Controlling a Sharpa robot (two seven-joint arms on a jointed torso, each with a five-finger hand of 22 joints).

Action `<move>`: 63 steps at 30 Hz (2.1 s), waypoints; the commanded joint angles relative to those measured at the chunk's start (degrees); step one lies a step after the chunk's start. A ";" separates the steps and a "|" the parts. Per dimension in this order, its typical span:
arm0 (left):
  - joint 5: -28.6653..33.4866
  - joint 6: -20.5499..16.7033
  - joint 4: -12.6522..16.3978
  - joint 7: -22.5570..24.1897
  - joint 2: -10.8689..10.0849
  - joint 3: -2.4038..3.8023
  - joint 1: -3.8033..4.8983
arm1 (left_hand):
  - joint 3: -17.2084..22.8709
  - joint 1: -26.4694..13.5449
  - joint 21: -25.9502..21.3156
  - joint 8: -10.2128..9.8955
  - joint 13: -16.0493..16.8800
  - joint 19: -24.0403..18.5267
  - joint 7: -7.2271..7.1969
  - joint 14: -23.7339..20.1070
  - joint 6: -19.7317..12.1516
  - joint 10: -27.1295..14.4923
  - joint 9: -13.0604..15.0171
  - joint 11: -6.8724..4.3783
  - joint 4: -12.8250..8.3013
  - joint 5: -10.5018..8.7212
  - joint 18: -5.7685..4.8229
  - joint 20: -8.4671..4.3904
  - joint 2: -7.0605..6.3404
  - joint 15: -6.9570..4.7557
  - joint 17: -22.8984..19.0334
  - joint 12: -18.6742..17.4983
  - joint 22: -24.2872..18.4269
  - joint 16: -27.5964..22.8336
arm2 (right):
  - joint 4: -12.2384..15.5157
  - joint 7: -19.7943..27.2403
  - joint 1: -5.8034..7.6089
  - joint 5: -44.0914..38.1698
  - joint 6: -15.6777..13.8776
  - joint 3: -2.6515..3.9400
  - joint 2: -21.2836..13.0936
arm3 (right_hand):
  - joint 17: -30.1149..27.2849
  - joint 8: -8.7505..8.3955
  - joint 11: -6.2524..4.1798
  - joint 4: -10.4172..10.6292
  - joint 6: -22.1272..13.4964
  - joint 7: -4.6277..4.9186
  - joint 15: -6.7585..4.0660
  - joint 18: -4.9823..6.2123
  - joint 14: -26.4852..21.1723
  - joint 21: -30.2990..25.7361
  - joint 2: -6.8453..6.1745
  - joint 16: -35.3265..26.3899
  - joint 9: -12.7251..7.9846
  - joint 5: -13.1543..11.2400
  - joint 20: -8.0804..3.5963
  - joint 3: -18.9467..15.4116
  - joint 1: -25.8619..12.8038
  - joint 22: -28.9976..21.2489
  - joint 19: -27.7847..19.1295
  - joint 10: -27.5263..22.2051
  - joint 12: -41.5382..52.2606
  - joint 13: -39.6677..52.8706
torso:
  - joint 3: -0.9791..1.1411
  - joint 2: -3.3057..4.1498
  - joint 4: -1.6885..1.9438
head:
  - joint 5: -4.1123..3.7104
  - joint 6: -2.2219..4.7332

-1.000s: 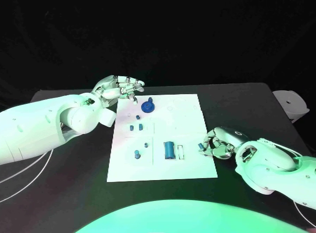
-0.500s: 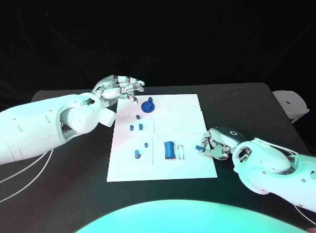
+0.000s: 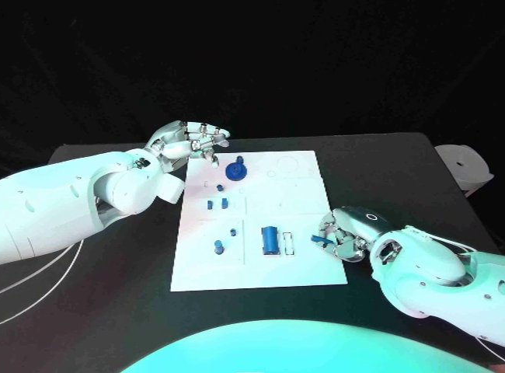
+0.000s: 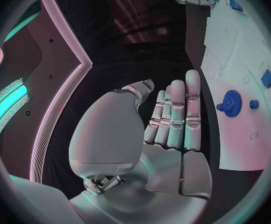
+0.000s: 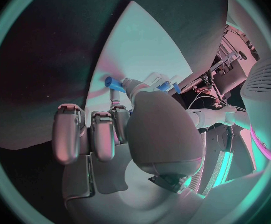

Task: Assemble the parts on the task board

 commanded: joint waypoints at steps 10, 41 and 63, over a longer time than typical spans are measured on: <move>0.18 0.80 0.29 0.35 0.06 0.04 0.03 | 0.05 -0.24 -0.23 0.26 0.06 0.14 -0.10 -0.38 -0.32 -0.47 0.06 0.03 0.31 0.21 0.37 0.14 0.31 0.07 -0.08 0.38 -0.06 0.27 | 2.07 -1.07 0.91 5.82 -4.67 0.14 1.69 | 10.87 2.77 -0.11 -7.02 -0.42 -0.05 -0.36 -0.69 5.32 0.17 -1.51 0.18 3.47 -0.47 -0.49 9.76 -5.97 9.03 3.79 0.07 0.26 5.38 | 0.06 0.04 0.01 | 0.01 0.00; 0.14 1.08 0.56 0.21 0.11 0.05 0.05 | 0.13 -0.12 -0.27 0.31 0.07 0.18 -0.11 -0.41 -0.36 -0.54 0.08 0.02 0.23 0.25 0.37 0.12 0.32 0.05 -0.09 0.47 -0.08 0.30 | -2.43 0.00 0.93 18.04 -0.81 0.15 7.92 | 10.99 4.17 -0.52 -3.85 1.71 -0.62 -0.66 -0.75 5.36 0.38 -1.90 0.24 4.41 1.35 -0.71 7.37 -15.47 9.37 3.93 0.69 1.12 6.15 | 0.08 0.02 -0.05 | 0.28 0.00; -0.07 1.23 0.51 0.04 0.02 0.05 0.06 | 0.18 -0.11 -0.28 0.33 0.08 0.19 -0.11 -0.42 -0.37 -0.56 0.09 0.02 0.23 0.27 0.37 0.12 0.38 0.05 -0.10 0.50 -0.09 0.30 | -2.95 0.27 0.91 17.22 -0.31 0.15 8.79 | 11.02 4.96 -0.64 -1.76 1.81 -0.73 -0.81 -0.75 5.37 0.30 -2.00 0.24 4.88 -0.82 -0.91 5.53 -18.96 9.44 3.94 0.88 1.41 6.45 | 0.09 0.00 -0.10 | 0.55 0.00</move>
